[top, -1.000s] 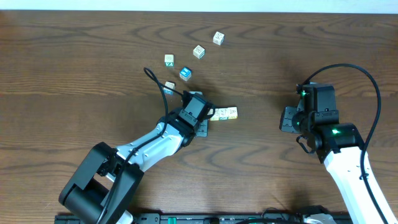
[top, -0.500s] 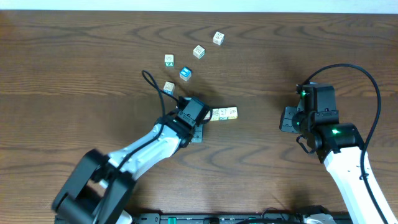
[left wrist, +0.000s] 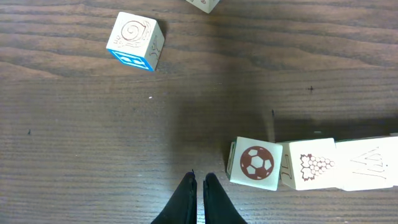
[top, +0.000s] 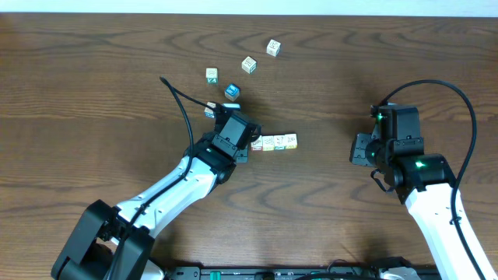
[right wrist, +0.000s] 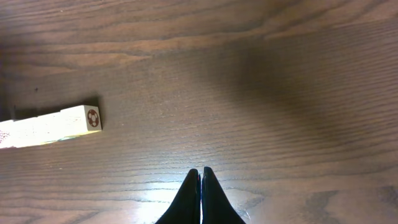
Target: Lift 5 blocks
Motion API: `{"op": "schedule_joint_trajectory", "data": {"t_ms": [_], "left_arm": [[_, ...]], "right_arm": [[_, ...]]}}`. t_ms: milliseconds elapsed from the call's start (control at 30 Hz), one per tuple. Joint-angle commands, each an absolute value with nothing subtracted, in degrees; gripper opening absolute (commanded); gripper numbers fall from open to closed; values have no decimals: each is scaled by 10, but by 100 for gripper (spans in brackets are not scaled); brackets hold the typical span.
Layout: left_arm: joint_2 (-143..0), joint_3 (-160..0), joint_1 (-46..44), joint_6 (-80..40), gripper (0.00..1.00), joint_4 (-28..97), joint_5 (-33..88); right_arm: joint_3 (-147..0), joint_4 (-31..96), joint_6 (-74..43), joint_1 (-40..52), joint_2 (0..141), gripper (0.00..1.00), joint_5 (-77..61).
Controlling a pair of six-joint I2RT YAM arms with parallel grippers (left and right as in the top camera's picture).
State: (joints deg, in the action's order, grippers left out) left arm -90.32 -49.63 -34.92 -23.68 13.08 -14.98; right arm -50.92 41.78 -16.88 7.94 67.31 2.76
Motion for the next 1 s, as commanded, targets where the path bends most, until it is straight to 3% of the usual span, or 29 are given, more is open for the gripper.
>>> {"op": "schedule_joint_trajectory", "data": {"t_ms": [0,433,967], "left_arm": [[-903,-507,-347,-214,7,123,-173],[-969,-507,-263,-203,7,55,-90],[-990,-507,-262,-176,7,42,36]], "right_arm": [[-506,418,-162,75,668,1,31],[-506,418,-178,75,668,1,29],[-506,418,-178,75,668,1,29]]}}
